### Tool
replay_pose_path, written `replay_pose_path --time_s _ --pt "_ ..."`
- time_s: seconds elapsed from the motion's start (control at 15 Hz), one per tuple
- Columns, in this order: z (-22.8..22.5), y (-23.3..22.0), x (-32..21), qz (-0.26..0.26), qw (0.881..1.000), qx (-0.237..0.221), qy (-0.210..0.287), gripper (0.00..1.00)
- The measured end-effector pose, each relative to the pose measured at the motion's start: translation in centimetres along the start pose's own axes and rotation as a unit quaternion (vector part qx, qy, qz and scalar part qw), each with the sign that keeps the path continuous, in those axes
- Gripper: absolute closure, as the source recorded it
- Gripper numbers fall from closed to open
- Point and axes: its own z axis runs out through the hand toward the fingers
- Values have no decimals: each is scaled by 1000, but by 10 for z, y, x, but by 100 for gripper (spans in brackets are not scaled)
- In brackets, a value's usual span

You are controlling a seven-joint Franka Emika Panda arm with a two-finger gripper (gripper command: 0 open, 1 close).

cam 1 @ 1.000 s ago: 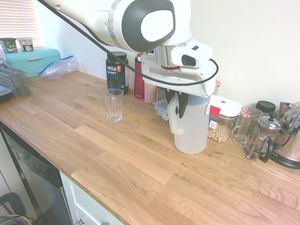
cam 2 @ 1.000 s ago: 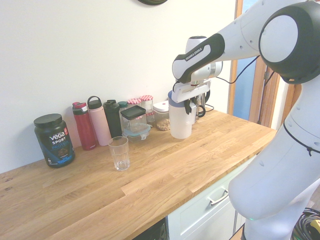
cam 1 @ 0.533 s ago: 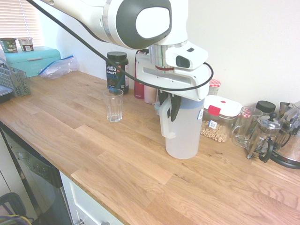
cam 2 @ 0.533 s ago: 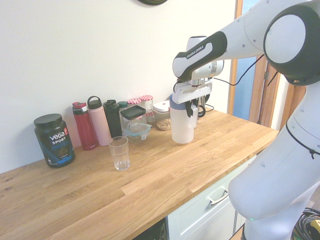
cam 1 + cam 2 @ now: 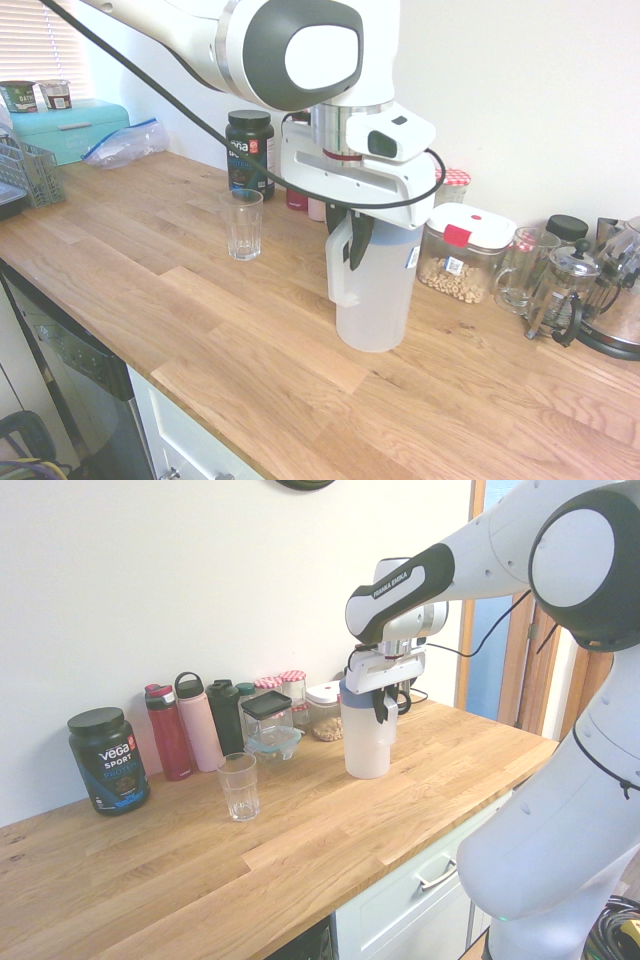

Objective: Pour me some water

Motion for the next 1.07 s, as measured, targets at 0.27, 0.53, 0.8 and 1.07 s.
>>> replay_pose_path --time_s 0.27,0.53,0.8,1.07 --pt "0 1 -1 0 1000 -1 -3 0" --pt "1 1 -1 0 1000 -2 -5 0" --pt "-4 1 -1 -1 1000 0 -1 0" --pt "-53 8 -24 -10 1000 4 3 0"
